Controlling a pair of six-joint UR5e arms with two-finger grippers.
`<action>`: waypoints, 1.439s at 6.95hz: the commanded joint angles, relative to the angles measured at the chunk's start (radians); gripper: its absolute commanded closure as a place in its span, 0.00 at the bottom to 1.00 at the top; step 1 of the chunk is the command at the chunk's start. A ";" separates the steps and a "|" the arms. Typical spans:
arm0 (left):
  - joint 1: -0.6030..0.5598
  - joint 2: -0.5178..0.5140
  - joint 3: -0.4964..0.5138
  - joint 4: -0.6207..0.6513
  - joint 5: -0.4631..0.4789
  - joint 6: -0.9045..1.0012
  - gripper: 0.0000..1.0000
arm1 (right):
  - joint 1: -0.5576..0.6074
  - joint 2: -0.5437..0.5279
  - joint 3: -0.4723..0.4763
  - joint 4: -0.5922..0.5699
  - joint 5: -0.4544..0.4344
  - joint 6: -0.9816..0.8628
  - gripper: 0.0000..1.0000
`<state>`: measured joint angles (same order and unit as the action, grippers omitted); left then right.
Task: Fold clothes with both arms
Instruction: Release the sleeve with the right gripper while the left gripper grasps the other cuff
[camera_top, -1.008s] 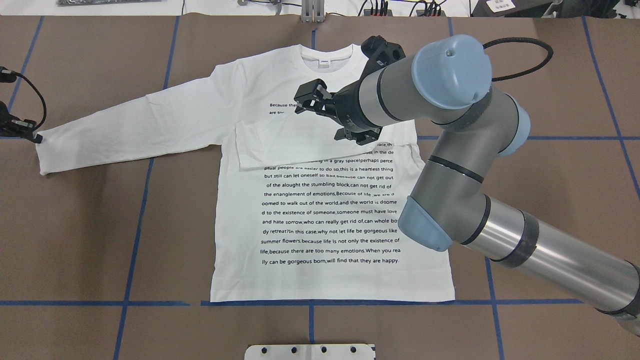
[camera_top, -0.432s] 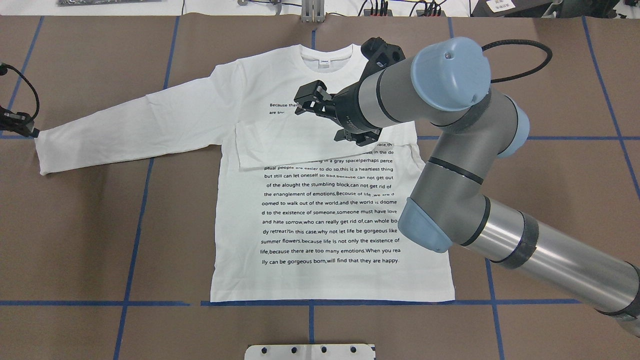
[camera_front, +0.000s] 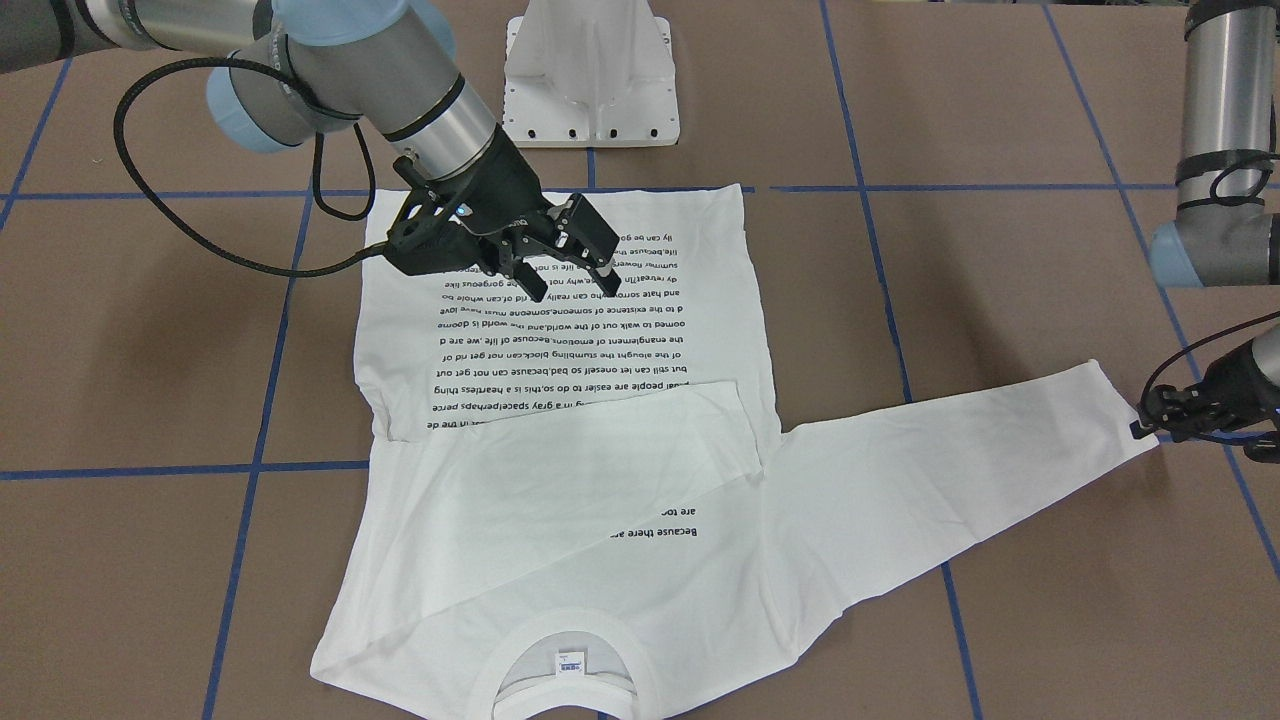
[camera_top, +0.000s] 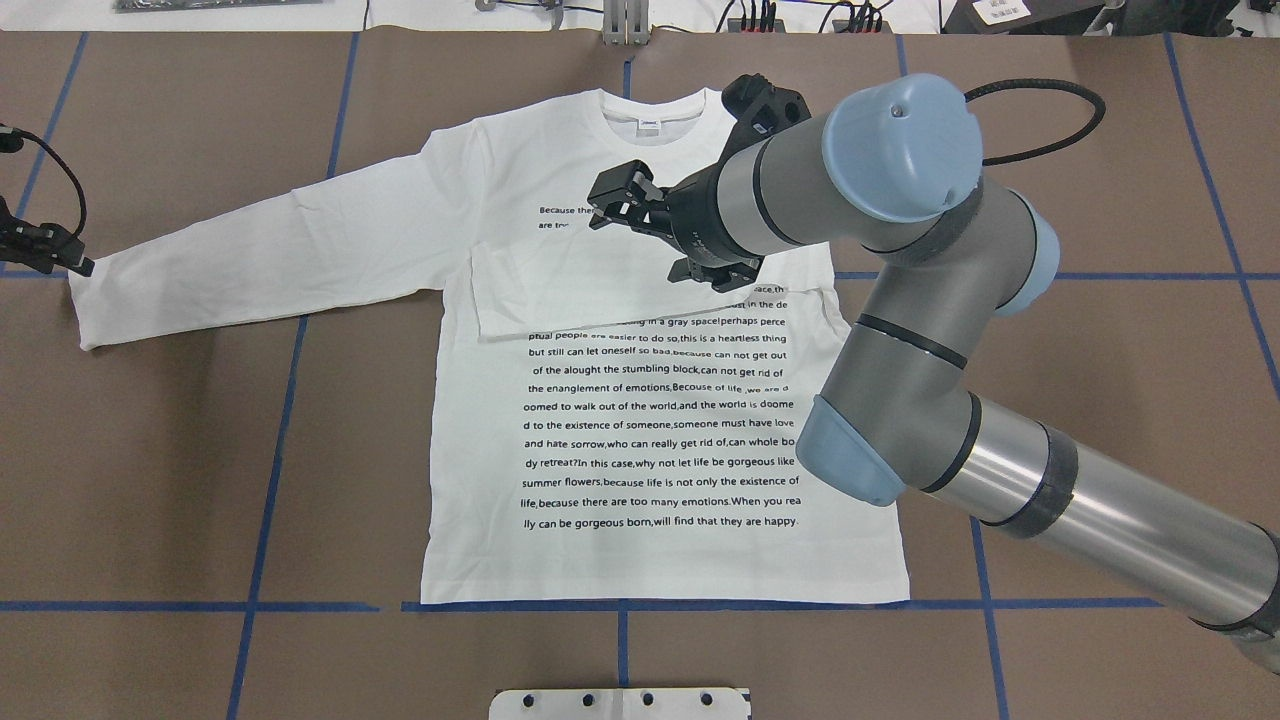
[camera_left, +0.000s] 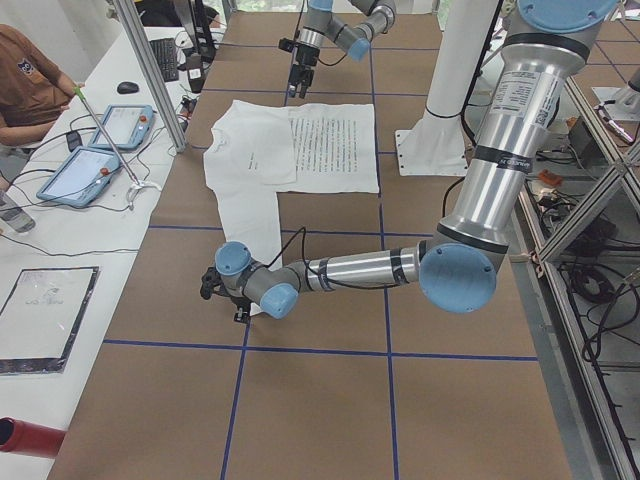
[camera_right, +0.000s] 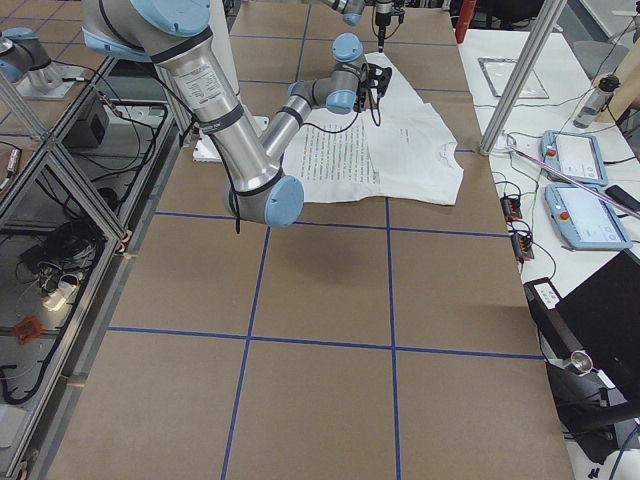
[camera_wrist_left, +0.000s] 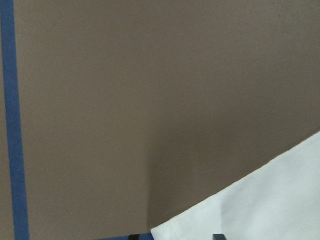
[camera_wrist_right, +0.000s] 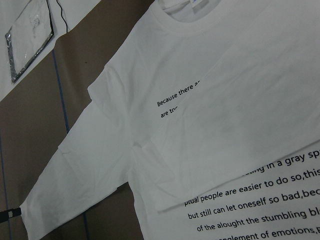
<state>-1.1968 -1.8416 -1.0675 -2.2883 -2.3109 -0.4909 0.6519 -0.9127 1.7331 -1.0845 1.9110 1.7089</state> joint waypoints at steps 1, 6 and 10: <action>0.017 -0.002 0.006 0.000 -0.001 0.002 0.44 | 0.000 -0.003 0.000 0.000 0.000 0.000 0.02; 0.019 0.002 0.006 0.000 0.001 -0.002 1.00 | -0.005 -0.003 -0.004 0.000 -0.001 0.000 0.02; 0.017 -0.050 -0.199 0.139 -0.143 -0.140 1.00 | 0.020 -0.050 0.055 0.000 0.020 -0.009 0.02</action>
<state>-1.1800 -1.8717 -1.1719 -2.1947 -2.3887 -0.5315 0.6567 -0.9278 1.7481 -1.0845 1.9170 1.7046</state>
